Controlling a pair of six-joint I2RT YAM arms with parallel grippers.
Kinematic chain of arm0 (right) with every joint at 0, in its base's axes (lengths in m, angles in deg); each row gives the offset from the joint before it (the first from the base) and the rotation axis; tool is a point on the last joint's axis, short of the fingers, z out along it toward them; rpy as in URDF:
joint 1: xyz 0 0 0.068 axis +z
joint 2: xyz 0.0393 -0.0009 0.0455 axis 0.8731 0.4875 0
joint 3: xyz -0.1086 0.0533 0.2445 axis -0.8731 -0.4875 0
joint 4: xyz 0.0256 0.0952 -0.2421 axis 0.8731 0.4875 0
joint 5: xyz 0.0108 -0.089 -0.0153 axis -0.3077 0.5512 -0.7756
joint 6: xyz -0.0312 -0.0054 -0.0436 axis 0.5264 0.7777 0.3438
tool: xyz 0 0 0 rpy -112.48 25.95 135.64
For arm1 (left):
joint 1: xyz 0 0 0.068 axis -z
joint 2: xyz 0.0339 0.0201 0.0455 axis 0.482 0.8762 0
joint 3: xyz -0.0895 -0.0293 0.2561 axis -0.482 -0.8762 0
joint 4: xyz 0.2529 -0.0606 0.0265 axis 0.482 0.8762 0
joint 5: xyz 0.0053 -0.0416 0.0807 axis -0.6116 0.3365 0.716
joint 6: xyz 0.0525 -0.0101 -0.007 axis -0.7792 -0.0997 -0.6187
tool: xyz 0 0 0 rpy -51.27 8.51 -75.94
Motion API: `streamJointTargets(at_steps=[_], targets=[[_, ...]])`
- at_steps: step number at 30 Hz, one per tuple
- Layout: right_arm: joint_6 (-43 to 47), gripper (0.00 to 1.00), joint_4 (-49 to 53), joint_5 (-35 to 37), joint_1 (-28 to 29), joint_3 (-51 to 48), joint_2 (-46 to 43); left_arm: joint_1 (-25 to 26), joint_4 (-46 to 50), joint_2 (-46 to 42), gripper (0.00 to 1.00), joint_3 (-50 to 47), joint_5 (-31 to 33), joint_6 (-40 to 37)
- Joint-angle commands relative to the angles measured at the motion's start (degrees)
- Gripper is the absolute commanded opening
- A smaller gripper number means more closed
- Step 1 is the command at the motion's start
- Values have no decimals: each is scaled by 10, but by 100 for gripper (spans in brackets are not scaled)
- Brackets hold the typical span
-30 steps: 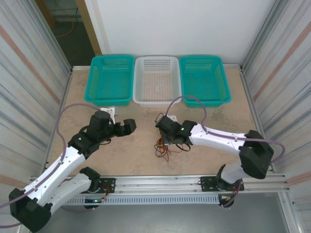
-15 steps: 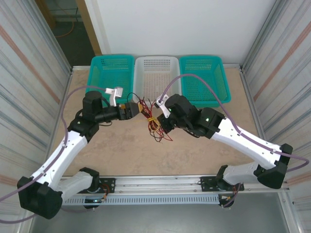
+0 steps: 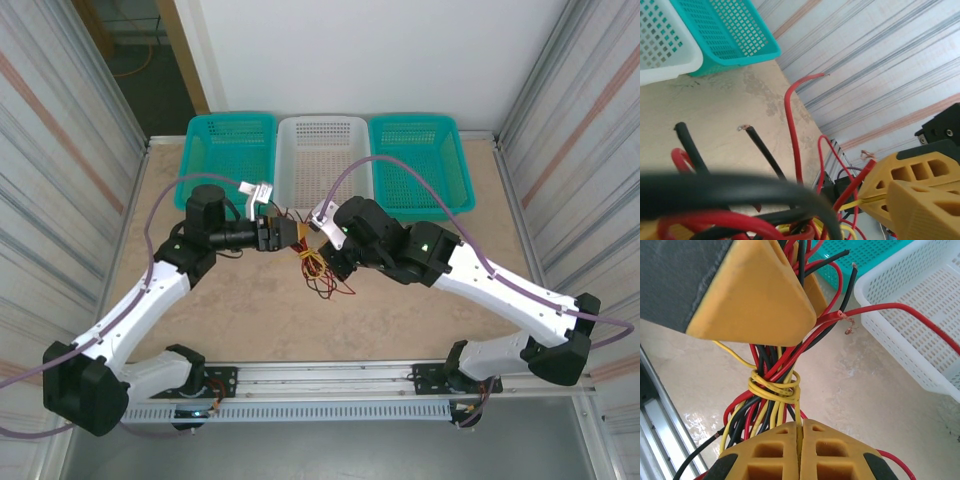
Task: Untangle the cables
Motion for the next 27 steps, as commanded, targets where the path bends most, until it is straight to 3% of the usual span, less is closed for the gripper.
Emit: streamJointTargets(at_steps=[1, 10, 12, 16, 17, 18, 21, 23, 25, 27], targets=[[8, 0, -15, -5, 3, 18, -10, 1, -24, 6, 82, -13, -45, 1], [-5, 0, -28, -7, -11, 19, -7, 3, -31, -1, 81, -62, -50, 9], [-8, 0, -36, -17, -13, 17, -8, 5, -52, 1, 72, -72, -53, 18], [-10, 0, -43, -33, -12, 14, -7, 6, -103, 12, 42, -83, -55, 45], [-10, 0, -44, -36, -14, 14, -7, 6, -113, 15, 39, -83, -56, 52], [-10, 0, -45, -41, -13, 14, -5, 6, -122, 20, 40, -82, -56, 59], [-10, 0, -42, -47, -12, 17, -4, 7, -141, 31, 64, -79, -61, 72], [-10, 0, -39, -46, -13, 20, -2, 7, -151, 31, 68, -79, -57, 76], [-10, 0, -38, -47, -13, 20, -2, 7, -163, 29, 64, -84, -55, 77], [-13, 0, -38, -47, -14, 20, -3, 6, -179, 24, 49, -89, -52, 82]])
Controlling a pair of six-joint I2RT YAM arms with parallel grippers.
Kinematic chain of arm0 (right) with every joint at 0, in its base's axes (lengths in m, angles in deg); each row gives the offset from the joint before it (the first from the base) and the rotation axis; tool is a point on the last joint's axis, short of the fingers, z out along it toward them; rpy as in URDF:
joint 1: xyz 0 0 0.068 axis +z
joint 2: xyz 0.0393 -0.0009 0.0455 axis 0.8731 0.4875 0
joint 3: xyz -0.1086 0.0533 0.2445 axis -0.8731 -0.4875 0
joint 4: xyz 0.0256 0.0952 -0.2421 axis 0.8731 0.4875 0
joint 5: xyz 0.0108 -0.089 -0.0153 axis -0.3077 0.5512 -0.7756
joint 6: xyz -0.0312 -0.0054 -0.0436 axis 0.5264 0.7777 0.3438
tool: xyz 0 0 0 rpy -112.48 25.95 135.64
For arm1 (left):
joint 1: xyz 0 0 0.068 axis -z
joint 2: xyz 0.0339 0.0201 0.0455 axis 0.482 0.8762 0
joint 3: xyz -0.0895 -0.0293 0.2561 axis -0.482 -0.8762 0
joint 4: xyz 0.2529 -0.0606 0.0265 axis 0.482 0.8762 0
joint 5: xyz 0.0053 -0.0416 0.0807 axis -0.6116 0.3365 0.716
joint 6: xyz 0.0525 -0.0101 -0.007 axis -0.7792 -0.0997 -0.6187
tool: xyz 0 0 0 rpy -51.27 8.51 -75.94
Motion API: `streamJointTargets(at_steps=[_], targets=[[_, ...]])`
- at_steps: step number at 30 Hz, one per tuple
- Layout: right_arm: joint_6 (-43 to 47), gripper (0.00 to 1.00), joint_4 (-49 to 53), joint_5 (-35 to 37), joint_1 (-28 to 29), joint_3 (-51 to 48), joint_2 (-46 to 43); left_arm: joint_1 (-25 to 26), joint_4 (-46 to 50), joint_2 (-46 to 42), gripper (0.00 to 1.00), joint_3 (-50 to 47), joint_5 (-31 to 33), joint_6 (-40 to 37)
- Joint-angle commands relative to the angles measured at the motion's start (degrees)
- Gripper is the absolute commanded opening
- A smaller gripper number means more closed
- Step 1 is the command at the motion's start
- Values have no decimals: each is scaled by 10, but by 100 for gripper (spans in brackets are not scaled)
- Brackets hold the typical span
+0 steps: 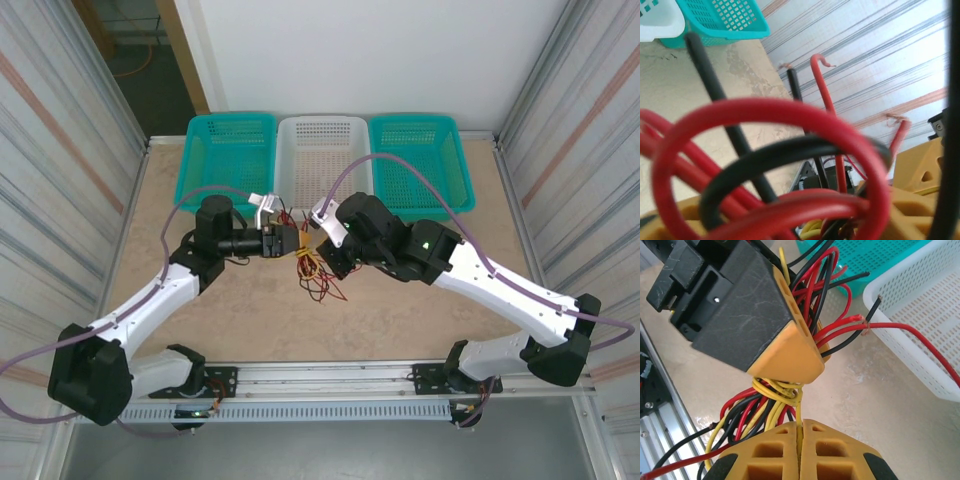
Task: Untangle the cables
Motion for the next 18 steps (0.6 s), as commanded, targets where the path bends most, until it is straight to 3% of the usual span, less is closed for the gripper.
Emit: streamJointTargets(at_steps=[1, 3, 6, 12, 18], targets=[[-12, 0, -24, -14, -3, 19, -2, 1, -45, -13, 41, -13, 1, 9], [-13, 0, -24, -15, -5, 19, -3, -2, -46, -21, 29, -18, 9, 13], [-14, 0, -23, -16, -8, 20, -7, -9, -56, -31, 2, -27, 18, 24], [-47, 0, -28, 26, -40, 39, -20, -8, -106, -36, 0, -44, 22, 63], [-89, 0, -23, -83, -146, 59, -8, 39, -201, -40, 0, -61, 12, 108]])
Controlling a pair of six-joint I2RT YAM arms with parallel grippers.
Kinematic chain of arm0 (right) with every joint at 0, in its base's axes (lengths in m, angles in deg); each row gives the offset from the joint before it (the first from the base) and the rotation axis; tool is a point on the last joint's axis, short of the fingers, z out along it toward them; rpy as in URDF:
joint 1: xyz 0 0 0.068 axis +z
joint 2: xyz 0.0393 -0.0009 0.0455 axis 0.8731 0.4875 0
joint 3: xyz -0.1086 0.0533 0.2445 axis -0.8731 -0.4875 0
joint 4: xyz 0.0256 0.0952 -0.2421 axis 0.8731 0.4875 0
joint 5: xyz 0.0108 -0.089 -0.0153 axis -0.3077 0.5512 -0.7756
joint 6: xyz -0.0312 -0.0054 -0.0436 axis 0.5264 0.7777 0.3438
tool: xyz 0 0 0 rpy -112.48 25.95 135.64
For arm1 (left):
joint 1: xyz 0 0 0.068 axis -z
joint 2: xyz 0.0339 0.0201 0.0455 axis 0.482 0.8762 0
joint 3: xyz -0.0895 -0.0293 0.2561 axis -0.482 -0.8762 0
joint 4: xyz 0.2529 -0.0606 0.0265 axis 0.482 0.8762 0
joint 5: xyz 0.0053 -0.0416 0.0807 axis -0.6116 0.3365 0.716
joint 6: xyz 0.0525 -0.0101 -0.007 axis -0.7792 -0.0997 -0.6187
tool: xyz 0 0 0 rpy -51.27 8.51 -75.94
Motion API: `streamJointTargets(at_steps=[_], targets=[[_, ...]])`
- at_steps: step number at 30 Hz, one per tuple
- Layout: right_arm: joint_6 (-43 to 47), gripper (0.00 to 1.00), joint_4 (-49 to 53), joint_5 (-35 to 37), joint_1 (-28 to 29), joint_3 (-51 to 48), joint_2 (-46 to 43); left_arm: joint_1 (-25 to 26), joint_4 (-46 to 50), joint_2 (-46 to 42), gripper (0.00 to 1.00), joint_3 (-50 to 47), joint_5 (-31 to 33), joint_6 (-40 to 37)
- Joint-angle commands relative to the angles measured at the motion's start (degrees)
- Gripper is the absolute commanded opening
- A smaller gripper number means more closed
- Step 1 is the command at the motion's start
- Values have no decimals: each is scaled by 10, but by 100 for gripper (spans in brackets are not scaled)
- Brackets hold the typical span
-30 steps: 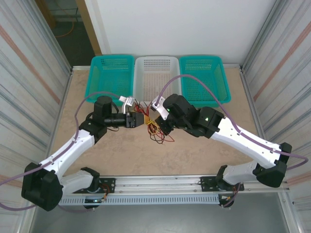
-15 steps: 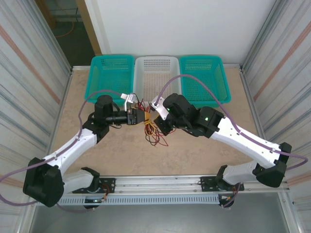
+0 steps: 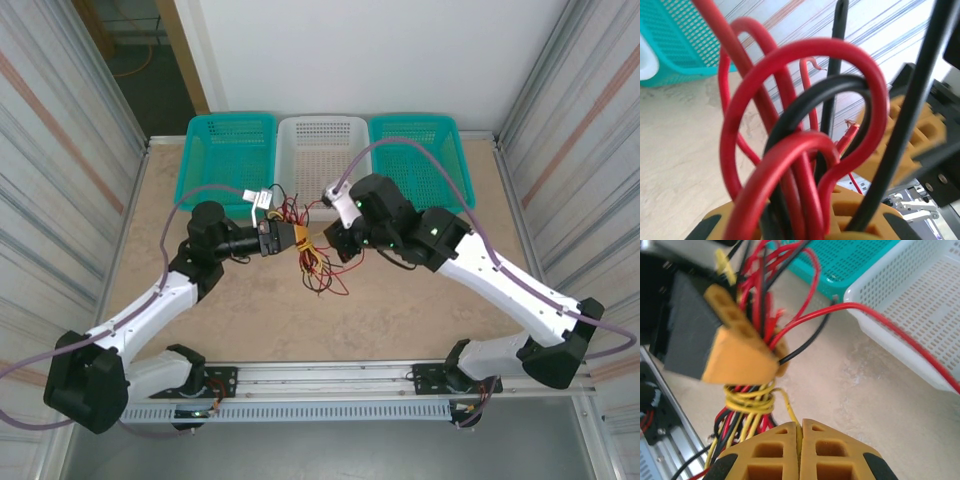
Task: Untangle the cables
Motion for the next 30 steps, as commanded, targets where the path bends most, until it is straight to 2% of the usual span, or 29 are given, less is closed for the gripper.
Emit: streamJointTargets(at_steps=[1, 4, 8, 12, 14, 17, 21, 23, 25, 28, 30], targets=[[-42, 0, -24, -28, -72, 32, -7, 35, -61, -16, 0, -22, -13, 34], [-76, 0, -60, -39, -131, -3, -9, 63, -78, -21, 0, -11, -16, 37], [-115, 0, -140, -133, -206, -72, -25, 67, -151, -21, 0, -12, -30, 85], [-200, 0, -223, -339, -284, -116, -1, 73, -254, -25, 0, -9, -16, 146], [-239, 0, -295, -383, -279, -159, 1, 77, -316, -25, 0, -9, 8, 172], [-283, 0, -388, -365, -248, -230, -16, 81, -383, -17, 0, 12, 44, 200], [-415, 0, -623, -327, -236, -377, -55, 88, -459, -13, 0, 36, 133, 216], [-455, 0, -709, -290, -208, -433, -70, 91, -466, -12, 0, 50, 171, 201], [-464, 0, -744, -247, -165, -458, -79, 92, -456, -16, 0, 47, 232, 169], [-470, 0, -765, -197, -111, -481, -85, 91, -439, -42, 0, 17, 369, 101], [-486, 0, -793, -164, -82, -503, -89, 89, -423, -50, 0, 16, 428, 63]])
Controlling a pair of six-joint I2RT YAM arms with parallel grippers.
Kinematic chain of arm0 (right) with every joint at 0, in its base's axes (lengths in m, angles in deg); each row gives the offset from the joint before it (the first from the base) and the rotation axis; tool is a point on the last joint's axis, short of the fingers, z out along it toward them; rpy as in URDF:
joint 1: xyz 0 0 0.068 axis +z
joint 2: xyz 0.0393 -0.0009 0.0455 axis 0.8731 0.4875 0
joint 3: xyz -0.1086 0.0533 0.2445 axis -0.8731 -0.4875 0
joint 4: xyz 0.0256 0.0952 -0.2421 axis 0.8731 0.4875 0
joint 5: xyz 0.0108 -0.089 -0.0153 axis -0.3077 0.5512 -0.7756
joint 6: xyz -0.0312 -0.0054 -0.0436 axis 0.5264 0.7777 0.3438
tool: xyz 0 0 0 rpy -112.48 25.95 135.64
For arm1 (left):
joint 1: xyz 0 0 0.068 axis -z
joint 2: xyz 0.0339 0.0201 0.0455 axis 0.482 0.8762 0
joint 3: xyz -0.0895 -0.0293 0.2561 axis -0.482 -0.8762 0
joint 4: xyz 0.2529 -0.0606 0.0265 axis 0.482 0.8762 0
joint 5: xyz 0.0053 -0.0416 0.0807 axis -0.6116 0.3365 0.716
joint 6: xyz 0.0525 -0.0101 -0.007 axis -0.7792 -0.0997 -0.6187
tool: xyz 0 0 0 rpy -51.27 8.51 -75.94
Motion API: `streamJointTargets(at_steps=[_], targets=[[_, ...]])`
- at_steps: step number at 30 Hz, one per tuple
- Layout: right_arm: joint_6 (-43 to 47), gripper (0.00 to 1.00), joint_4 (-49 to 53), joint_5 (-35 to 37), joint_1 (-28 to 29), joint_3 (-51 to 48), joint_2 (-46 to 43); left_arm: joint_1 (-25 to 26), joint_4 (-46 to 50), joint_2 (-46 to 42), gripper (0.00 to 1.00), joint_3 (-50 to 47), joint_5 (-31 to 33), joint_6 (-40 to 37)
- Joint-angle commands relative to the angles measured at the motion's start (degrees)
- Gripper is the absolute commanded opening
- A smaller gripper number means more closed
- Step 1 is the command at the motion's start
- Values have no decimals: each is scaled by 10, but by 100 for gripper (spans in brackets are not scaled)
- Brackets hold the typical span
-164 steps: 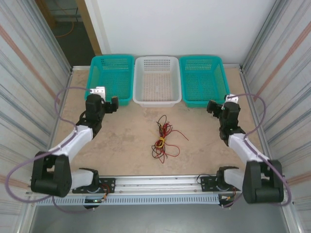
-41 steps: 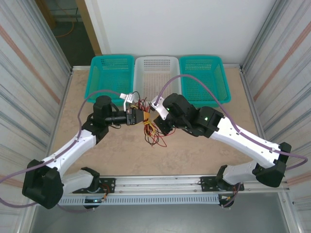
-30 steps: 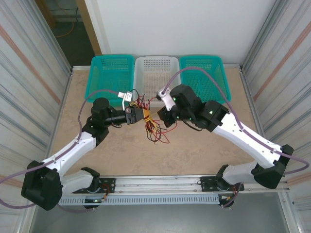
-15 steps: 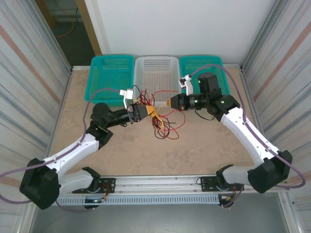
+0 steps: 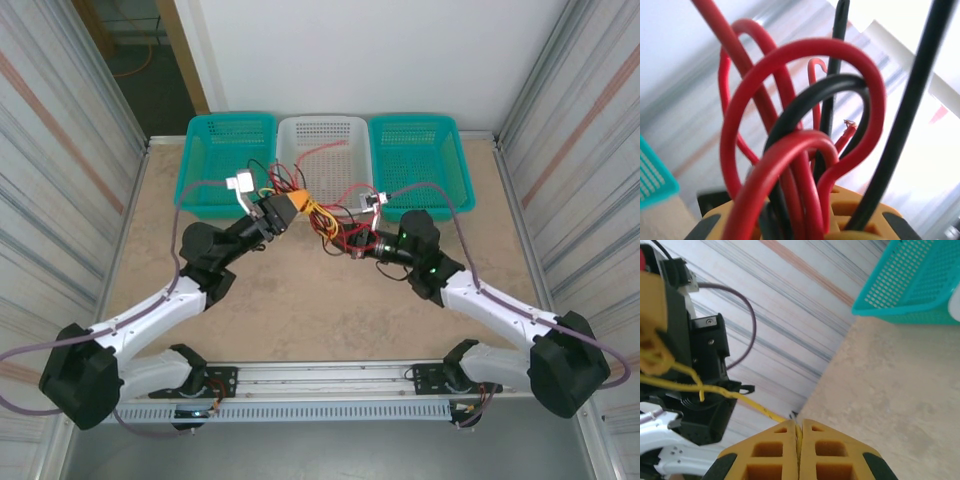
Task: Untangle the cables
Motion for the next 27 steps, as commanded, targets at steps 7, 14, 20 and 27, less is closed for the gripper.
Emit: streamJointTargets(at_steps=[7, 14, 20, 27], targets=[[-20, 0, -2, 255, 148, -42, -45, -24, -35, -34, 0, 19, 242, -140], [89, 0, 167, 332, 230, 53, -135, -57, 108, -48, 0, -25, 270, -211], [181, 0, 382, 377, 210, 232, -128, -67, 138, -42, 0, -69, 194, -183], [231, 0, 513, 327, 75, 418, -53, -67, 85, -31, 0, -86, 2, -134]])
